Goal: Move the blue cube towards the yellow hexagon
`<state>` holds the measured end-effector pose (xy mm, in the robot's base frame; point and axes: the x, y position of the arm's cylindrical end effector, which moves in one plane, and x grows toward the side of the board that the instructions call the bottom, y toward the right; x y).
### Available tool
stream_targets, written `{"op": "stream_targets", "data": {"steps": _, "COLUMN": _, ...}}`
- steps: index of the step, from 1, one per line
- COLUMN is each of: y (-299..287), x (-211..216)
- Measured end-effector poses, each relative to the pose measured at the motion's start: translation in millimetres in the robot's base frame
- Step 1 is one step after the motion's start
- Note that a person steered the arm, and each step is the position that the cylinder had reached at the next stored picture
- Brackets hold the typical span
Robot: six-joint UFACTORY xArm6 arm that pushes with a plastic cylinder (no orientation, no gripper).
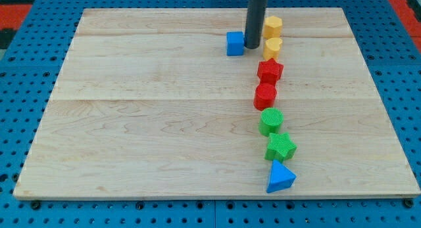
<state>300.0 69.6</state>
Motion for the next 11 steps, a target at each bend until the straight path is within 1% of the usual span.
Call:
{"op": "stream_targets", "data": {"steps": 1, "y": -28.4, "x": 2.6}}
{"op": "stream_targets", "data": {"steps": 2, "y": -58.9, "x": 30.0}}
{"op": "stream_targets", "data": {"steps": 3, "y": -112.1, "x": 38.6}}
{"op": "stream_targets", "data": {"steps": 4, "y": -139.5, "x": 32.8}}
{"op": "stream_targets", "data": {"steps": 5, "y": -139.5, "x": 8.3}}
{"op": "stream_targets", "data": {"steps": 6, "y": -120.6, "x": 1.8}}
{"op": "stream_targets", "data": {"steps": 7, "y": -90.7, "x": 15.2}}
{"op": "stream_targets", "data": {"steps": 8, "y": -96.7, "x": 41.8}}
{"op": "stream_targets", "data": {"steps": 9, "y": -60.4, "x": 32.6}}
{"op": "stream_targets", "data": {"steps": 10, "y": -29.3, "x": 9.8}}
{"op": "stream_targets", "data": {"steps": 11, "y": -24.3, "x": -23.7}}
